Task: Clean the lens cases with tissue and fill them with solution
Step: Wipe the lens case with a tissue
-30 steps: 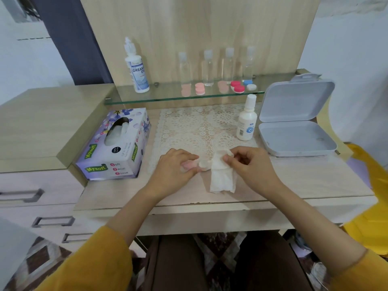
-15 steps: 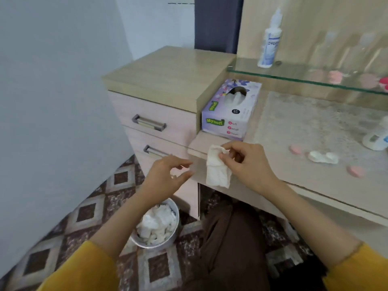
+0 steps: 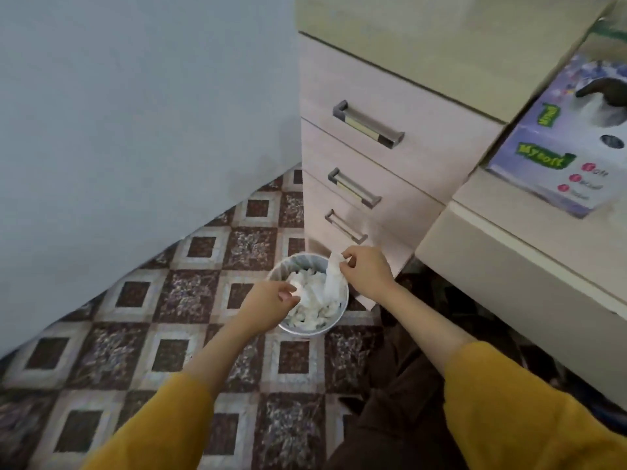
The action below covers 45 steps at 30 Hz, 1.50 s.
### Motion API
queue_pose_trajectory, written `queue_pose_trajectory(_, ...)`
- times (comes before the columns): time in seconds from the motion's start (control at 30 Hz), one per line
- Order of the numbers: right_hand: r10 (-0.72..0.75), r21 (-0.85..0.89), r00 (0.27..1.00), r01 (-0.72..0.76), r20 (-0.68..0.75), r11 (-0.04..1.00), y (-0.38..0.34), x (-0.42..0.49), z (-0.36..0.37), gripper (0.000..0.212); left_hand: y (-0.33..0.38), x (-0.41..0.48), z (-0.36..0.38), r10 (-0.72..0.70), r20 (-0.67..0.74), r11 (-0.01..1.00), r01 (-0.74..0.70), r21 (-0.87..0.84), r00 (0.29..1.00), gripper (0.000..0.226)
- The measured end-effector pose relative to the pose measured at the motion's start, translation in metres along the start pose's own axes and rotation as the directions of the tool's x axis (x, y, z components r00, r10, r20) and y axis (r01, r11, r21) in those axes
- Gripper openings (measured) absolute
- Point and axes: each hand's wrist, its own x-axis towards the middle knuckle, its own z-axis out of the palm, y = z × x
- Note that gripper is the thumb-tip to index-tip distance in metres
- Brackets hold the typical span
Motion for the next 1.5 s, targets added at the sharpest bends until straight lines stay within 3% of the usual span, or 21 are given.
queue_pose_trajectory(0.27, 0.099, -0.064, 0.979, -0.089, 0.177, 0.994, 0.000, 0.026, 0.040, 0.014, -0.026, 0.013, 0.010, -0.077, 0.064, 0.997, 0.078, -0.019, 0.995, 0.036)
queue_pose_trajectory(0.37, 0.104, -0.096, 0.968, -0.084, 0.227, 0.992, -0.002, 0.029, 0.045, 0.027, -0.030, 0.015, 0.011, -0.076, 0.069, 0.997, 0.077, -0.010, 0.995, 0.036)
queue_pose_trajectory(0.43, 0.088, -0.100, 0.963, -0.064, 0.256, 0.993, -0.002, 0.030, 0.045, 0.015, -0.031, 0.016, 0.010, -0.079, 0.075, 0.997, 0.080, -0.003, 0.994, 0.036)
queue_pose_trajectory(0.5, 0.080, -0.100, 0.959, -0.055, 0.271, 0.993, -0.001, 0.029, 0.043, 0.038, -0.030, 0.016, 0.010, -0.079, 0.083, 0.997, 0.080, -0.004, 0.993, 0.036)
queue_pose_trajectory(0.67, 0.070, -0.032, 0.963, -0.064, 0.260, 0.997, -0.004, 0.020, 0.034, 0.043, -0.020, 0.009, 0.004, -0.049, 0.073, 0.999, 0.049, 0.000, 0.996, 0.034)
queue_pose_trajectory(1.0, -0.047, 0.112, 0.992, 0.035, 0.114, 0.993, -0.021, -0.047, -0.023, 0.046, 0.041, -0.042, -0.022, 0.127, -0.008, 0.992, -0.127, 0.014, 0.992, 0.031)
queue_pose_trajectory(1.23, -0.151, 0.015, 0.985, 0.153, -0.078, 0.988, -0.022, -0.121, -0.112, 0.047, 0.124, -0.074, -0.036, 0.375, -0.019, 0.924, -0.372, 0.089, 0.927, 0.031)
queue_pose_trajectory(1.33, -0.128, -0.092, 0.960, 0.108, -0.251, 0.990, -0.011, -0.146, -0.160, 0.048, 0.167, -0.079, -0.037, 0.474, -0.020, 0.877, -0.469, 0.104, 0.880, 0.031)
queue_pose_trajectory(1.5, -0.027, -0.120, 0.921, -0.021, -0.389, 0.993, 0.027, -0.183, -0.224, 0.048, 0.237, -0.087, -0.029, 0.611, 0.016, 0.784, -0.608, 0.125, 0.791, 0.029)
